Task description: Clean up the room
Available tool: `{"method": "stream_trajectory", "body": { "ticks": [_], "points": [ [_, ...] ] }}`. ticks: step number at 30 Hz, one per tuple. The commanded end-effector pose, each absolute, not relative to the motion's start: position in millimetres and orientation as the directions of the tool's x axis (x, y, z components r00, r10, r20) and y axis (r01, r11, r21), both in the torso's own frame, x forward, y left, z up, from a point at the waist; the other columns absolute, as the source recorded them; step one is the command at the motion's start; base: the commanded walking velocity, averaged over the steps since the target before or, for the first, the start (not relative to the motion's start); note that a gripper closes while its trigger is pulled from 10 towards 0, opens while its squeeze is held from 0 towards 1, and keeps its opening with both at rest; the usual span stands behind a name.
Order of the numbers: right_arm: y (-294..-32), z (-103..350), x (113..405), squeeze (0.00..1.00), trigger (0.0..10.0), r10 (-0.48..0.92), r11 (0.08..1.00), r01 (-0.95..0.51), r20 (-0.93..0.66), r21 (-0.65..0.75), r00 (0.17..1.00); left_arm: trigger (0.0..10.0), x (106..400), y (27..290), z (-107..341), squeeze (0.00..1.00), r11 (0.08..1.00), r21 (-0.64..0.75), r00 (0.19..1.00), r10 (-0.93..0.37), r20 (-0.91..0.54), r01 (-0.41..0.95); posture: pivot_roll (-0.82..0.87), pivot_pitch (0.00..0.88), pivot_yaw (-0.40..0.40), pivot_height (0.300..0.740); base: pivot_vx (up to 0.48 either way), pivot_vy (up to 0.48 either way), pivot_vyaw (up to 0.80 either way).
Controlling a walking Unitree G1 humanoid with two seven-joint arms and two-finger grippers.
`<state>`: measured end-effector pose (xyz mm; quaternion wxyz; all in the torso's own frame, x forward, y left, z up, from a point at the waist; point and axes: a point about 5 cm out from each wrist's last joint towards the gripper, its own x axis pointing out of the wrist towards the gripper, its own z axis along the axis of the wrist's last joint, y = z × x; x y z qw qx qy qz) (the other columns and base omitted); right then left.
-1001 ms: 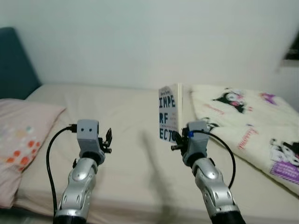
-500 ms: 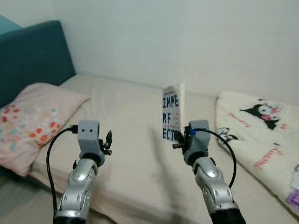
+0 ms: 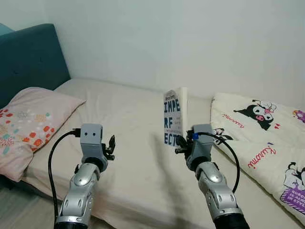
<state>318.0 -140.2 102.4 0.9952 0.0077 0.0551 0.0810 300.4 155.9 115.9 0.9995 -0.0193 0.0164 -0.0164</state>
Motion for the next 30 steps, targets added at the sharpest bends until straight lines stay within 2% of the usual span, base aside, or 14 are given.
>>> {"method": "stream_trajectory", "body": {
  "ticks": [1, 23, 26, 30],
  "points": [
    [-135.6, 112.0, 321.3, 0.0, 10.0, 0.178, 0.984, -0.177, -0.051, 0.031, 0.983, 10.0, 301.6, 157.8, 115.5, 0.0, 0.999, -0.022, 0.998, -0.038, -0.042, 0.037, 0.05, 0.002, -0.047, 0.74, 0.0, 0.465, 0.0],
    [-133.4, 110.6, 320.4, 0.0, 10.0, 0.188, 0.982, -0.186, -0.047, 0.035, 0.981, 10.0, 303.2, 157.9, 116.8, 0.0, 0.999, -0.013, 0.998, -0.051, -0.036, 0.051, 0.05, 0.0, -0.044, 0.74, 0.0, 0.456, 0.0],
    [-129.7, 111.3, 319.9, 0.0, 10.0, 0.227, 0.974, -0.227, -0.046, 0.023, 0.973, 10.0, 303.2, 158.1, 117.0, 0.0, 0.999, -0.009, 0.998, -0.054, -0.036, 0.053, 0.06, 0.0, -0.043, 0.74, 0.0, 0.44, 0.0],
    [-127.3, 110.5, 318.8, 0.0, 10.0, 0.232, 0.973, -0.231, -0.049, 0.024, 0.972, 10.0, 303.0, 158.4, 117.2, 0.0, 0.998, -0.008, 0.998, -0.055, -0.036, 0.054, 0.06, 0.0, -0.042, 0.74, 0.0, 0.435, 0.8]
  ]
}}
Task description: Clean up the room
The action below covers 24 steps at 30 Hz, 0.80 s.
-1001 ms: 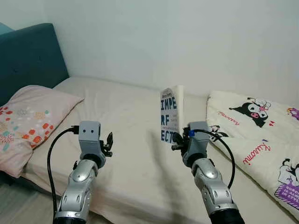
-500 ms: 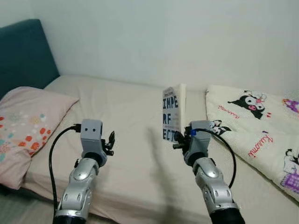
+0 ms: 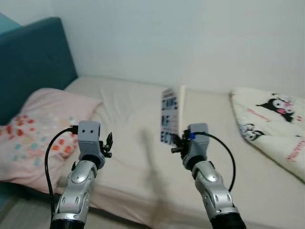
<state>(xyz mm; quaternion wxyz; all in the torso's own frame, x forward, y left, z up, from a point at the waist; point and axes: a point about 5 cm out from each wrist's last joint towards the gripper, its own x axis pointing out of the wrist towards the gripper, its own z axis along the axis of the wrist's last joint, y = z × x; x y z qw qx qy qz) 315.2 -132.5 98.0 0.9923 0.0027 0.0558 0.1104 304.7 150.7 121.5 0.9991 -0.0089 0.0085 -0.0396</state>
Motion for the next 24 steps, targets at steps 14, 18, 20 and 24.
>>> {"method": "stream_trajectory", "body": {
  "ticks": [14, 18, 20, 24],
  "points": [
    [-126.9, 111.9, 319.2, 0.0, 10.0, 0.231, 0.971, -0.229, -0.026, 0.067, 0.973, 10.0, 302.9, 159.3, 120.4, 0.0, 0.997, 0.037, 0.997, -0.066, -0.032, 0.067, 0.07, 0.0, -0.034, 0.74, 0.0, 0.293, 0.17],
    [-126.9, 112.6, 319.5, 0.0, 10.0, 0.227, 0.971, -0.225, -0.02, 0.077, 0.974, 10.0, 303.7, 155.0, 123.5, 0.0, 0.996, 0.041, 0.997, -0.079, -0.02, 0.08, 0.07, 0.0, -0.029, 0.74, 0.0, -0.48, 0.0],
    [-126.9, 112.8, 319.5, 0.0, 10.0, 0.226, 0.971, -0.224, -0.017, 0.08, 0.974, 10.0, 303.9, 154.3, 124.0, 0.0, 0.996, 0.038, 0.997, -0.08, -0.017, 0.081, 0.07, 0.0, -0.029, 0.74, 0.0, -0.48, 0.0],
    [-127.4, 113.5, 319.5, 0.0, 10.0, 0.222, 0.971, -0.22, -0.011, 0.087, 0.975, 10.0, 304.5, 153.2, 124.7, 0.0, 0.995, 0.055, 0.996, -0.088, -0.014, 0.089, 0.07, 0.0, -0.024, 0.74, 0.0, -0.48, 0.0]
  ]
}}
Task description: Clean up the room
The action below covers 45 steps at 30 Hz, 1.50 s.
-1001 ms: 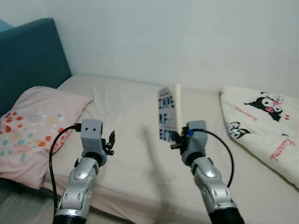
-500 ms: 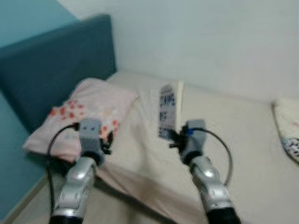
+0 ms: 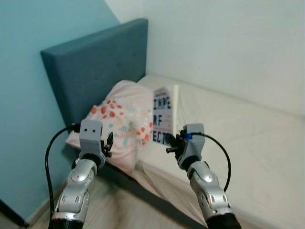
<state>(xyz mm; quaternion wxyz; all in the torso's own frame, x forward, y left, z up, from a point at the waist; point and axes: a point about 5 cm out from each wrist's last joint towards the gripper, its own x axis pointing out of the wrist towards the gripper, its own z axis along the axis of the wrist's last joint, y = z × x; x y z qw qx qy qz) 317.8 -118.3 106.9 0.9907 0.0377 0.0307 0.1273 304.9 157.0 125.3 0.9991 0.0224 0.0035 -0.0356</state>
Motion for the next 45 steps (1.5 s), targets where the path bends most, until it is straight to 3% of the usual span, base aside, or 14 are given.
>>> {"method": "stream_trajectory", "body": {
  "ticks": [1, 24, 32, 37, 45],
  "points": [
    [-128, 114, 319, 0.0, 10.0, 0.221, 0.972, -0.219, -0.009, 0.09, 0.975, 10.0, 305, 153, 125, 0.0, 0.994, 0.06, 0.996, -0.091, -0.013, 0.092, 0.07, 0.0, -0.022, 0.74, 0.0, -0.48, 0.0],
    [-138, 110, 319, 0.0, 10.0, 0.186, 0.981, -0.183, -0.04, 0.069, 0.982, 10.0, 309, 147, 123, 0.0, 0.994, 0.018, 0.994, -0.108, -0.026, 0.108, 0.06, 0.0, -0.028, 0.74, 0.0, -0.063, 0.0],
    [-138, 101, 317, 0.0, 10.0, 0.209, 0.977, -0.211, -0.099, -0.01, 0.973, 10.0, 308, 145, 123, 0.0, 0.993, 0.009, 0.993, -0.117, -0.021, 0.118, 0.05, 0.0, -0.034, 0.74, 0.328, 0.0, 0.08],
    [-137, 101, 316, 0.0, 10.0, 0.217, 0.976, -0.219, -0.103, -0.014, 0.971, 10.0, 308, 145, 123, 0.0, 0.993, 0.007, 0.993, -0.118, -0.021, 0.118, 0.05, 0.001, -0.033, 0.74, 0.345, 0.0, 0.73],
    [-133, 97, 313, 0.0, 10.0, 0.255, 0.966, -0.258, -0.126, -0.001, 0.959, 10.0, 309, 145, 123, 0.0, 0.994, 0.002, 0.994, -0.109, -0.02, 0.109, 0.05, 0.003, -0.038, 0.74, 0.347, 0.0, 0.0]
  ]
}}
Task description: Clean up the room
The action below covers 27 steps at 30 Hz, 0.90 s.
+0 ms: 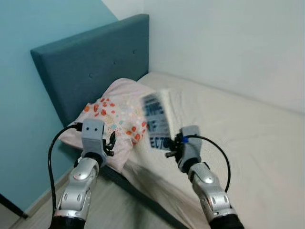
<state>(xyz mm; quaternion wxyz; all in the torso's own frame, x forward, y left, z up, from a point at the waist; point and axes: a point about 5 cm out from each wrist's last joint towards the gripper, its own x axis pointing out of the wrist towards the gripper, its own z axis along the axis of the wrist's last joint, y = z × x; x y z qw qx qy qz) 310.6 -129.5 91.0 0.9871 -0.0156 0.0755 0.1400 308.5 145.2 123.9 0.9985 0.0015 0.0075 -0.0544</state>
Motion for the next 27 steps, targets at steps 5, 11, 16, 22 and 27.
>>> {"method": "stream_trajectory", "body": {
  "ticks": [5, 11, 16, 22, 27],
  "points": [
    [-132.8, 96.9, 313.1, 0.0, 10.0, 0.26, 0.965, -0.263, -0.131, -0.003, 0.957, 10.0, 307.5, 147.8, 121.7, 0.0, 0.995, -0.001, 0.995, -0.099, -0.022, 0.099, 0.05, 0.003, -0.04, 0.74, 0.346, 0.0, 0.0],
    [-131.9, 97.6, 313.5, 0.0, 10.0, 0.27, 0.962, -0.272, -0.13, -0.003, 0.954, 10.0, 306.7, 149.8, 119.4, 0.0, 0.997, -0.007, 0.996, -0.078, -0.03, 0.078, 0.05, 0.0, -0.041, 0.74, 0.051, 0.0, 0.0],
    [-131.8, 98.1, 313.9, 0.0, 10.0, 0.27, 0.962, -0.273, -0.13, -0.003, 0.954, 10.0, 307.3, 151.7, 120.2, 0.0, 0.997, -0.01, 0.997, -0.076, -0.023, 0.076, 0.05, 0.0, -0.041, 0.74, 0.0, 0.0, 0.0],
    [-131.7, 96.3, 314.3, 0.0, 10.0, 0.305, 0.951, -0.309, -0.18, 0.008, 0.935, 10.0, 308.3, 154.3, 120.5, 0.0, 0.998, -0.005, 0.998, -0.059, -0.023, 0.059, 0.04, 0.0, -0.041, 0.74, 0.0, 0.0, 0.0],
    [-141.0, 92.7, 320.8, 0.0, 10.0, 0.334, 0.932, -0.359, -0.269, -0.048, 0.903, 10.0, 308.1, 155.1, 118.9, 0.0, 0.998, -0.001, 0.997, -0.066, -0.03, 0.066, 0.04, 0.0, -0.038, 0.74, 0.0, 0.0, 0.0]
  ]
}}
